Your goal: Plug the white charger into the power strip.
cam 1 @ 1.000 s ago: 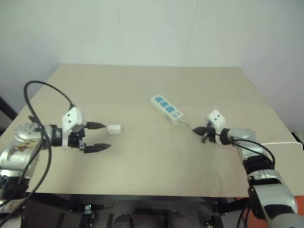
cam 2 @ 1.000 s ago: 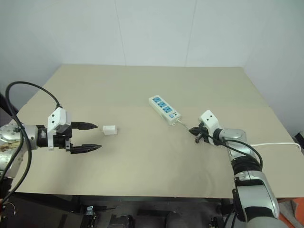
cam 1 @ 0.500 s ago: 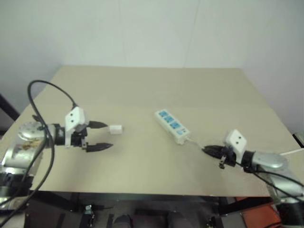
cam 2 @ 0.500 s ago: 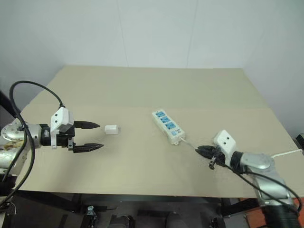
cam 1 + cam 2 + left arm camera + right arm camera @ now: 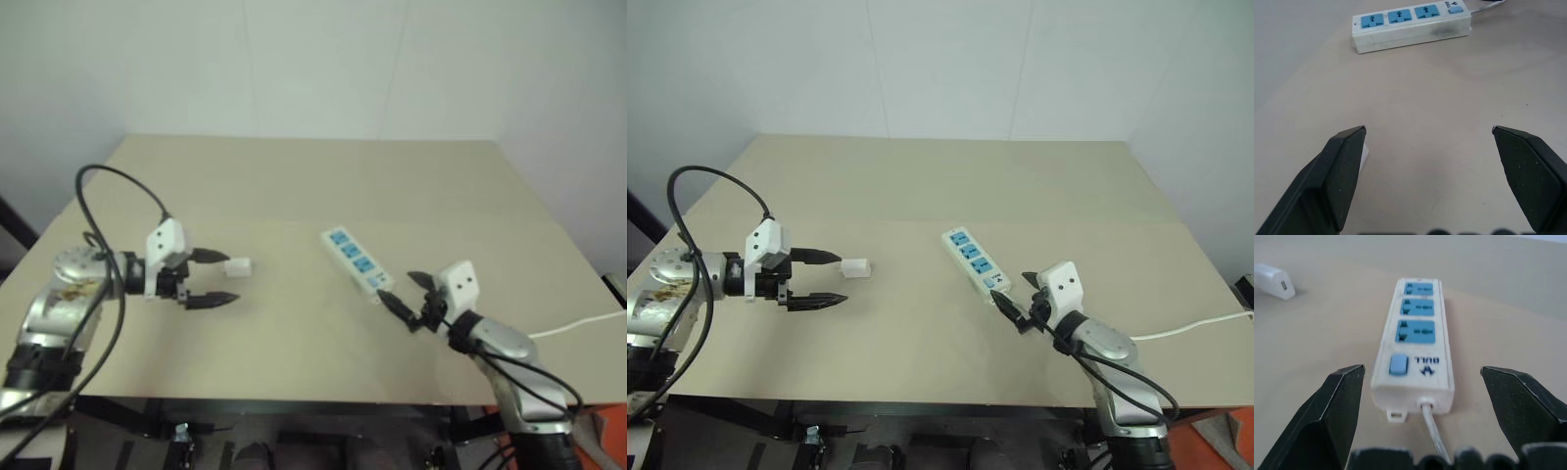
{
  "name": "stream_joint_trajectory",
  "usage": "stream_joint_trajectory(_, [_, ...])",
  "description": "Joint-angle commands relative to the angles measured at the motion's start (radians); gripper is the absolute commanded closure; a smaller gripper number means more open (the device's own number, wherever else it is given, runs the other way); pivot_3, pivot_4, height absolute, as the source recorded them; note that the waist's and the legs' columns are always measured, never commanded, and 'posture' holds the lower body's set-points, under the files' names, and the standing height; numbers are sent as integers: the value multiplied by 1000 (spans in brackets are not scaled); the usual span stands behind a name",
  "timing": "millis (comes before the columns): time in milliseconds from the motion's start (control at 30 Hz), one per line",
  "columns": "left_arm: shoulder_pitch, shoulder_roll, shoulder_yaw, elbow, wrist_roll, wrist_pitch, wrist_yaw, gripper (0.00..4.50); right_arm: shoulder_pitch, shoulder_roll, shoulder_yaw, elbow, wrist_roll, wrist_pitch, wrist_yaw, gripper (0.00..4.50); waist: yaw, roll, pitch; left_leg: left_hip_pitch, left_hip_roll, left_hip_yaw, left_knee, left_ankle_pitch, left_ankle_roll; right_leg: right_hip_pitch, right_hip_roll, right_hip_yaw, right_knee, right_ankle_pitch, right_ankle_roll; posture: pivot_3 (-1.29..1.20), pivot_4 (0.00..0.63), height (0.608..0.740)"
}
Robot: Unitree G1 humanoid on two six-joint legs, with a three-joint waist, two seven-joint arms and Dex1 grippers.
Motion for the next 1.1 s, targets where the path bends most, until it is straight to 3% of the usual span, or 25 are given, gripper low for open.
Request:
stream_joint_trajectory(33, [-26, 13, 8, -10, -1, 0, -8, 0, -41, 21, 32, 10, -32, -15, -51, 30, 0, 0, 0, 0, 0, 0, 0, 0, 0, 0, 0, 0, 0, 0, 0, 0, 150, 740])
stream_joint_trajectory(233, [-8, 27, 13, -28, 6, 9, -3, 0, -54, 50, 92, 108, -97, -96, -77, 30, -1, 0, 0, 0, 0, 0, 0, 0, 0, 0, 0, 0, 0, 0, 0, 0, 150, 740])
stream_joint_trajectory(967, [11, 8, 20, -80, -12, 28, 36, 0, -139, 135, 88, 382, -85, -254, -69, 30, -2, 0, 0, 0, 0, 0, 0, 0, 0, 0, 0, 0, 0, 0, 0, 0, 150, 740])
stream_joint_trajectory(1100, [-25, -7, 3, -65, 15, 51, 86, 0, -132, 134, 95, 400, -94, -271, -61, 934, -1, 0, 0, 0, 0, 0, 0, 0, 0, 0, 0, 0, 0, 0, 0, 0, 150, 740])
